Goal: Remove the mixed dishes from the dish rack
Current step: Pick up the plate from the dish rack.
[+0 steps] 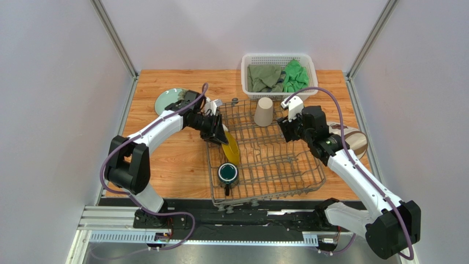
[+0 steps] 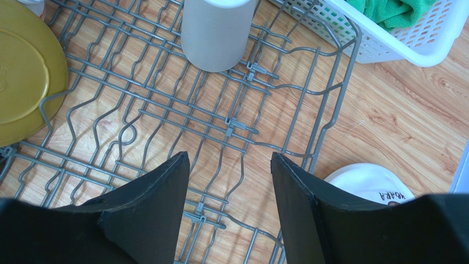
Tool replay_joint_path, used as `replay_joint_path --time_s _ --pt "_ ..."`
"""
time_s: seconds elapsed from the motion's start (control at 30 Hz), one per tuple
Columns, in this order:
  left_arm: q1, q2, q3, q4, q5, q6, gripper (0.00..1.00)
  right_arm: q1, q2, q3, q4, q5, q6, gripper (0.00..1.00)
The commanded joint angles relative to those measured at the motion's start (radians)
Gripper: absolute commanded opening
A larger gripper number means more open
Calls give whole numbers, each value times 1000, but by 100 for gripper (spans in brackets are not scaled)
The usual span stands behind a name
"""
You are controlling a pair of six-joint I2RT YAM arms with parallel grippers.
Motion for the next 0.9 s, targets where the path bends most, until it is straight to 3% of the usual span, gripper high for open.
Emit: replay_joint_path --time_s 0.0,0.17,0.43,0.6,0.87 --pt "-15 0 50 1 27 18 40 -8 -18 -6 43 -37 -8 61" --pt "-20 6 61 -5 21 27 25 -12 -24 -8 42 -44 -8 61" --pt "-20 17 87 -17 38 37 15 -18 -33 -11 37 -58 -5 61" --pt "-20 9 108 -20 69 38 0 -21 -36 -9 34 -66 -5 61" --pt "-20 -72 124 -32 72 35 0 -23 -36 -12 34 -78 -5 61"
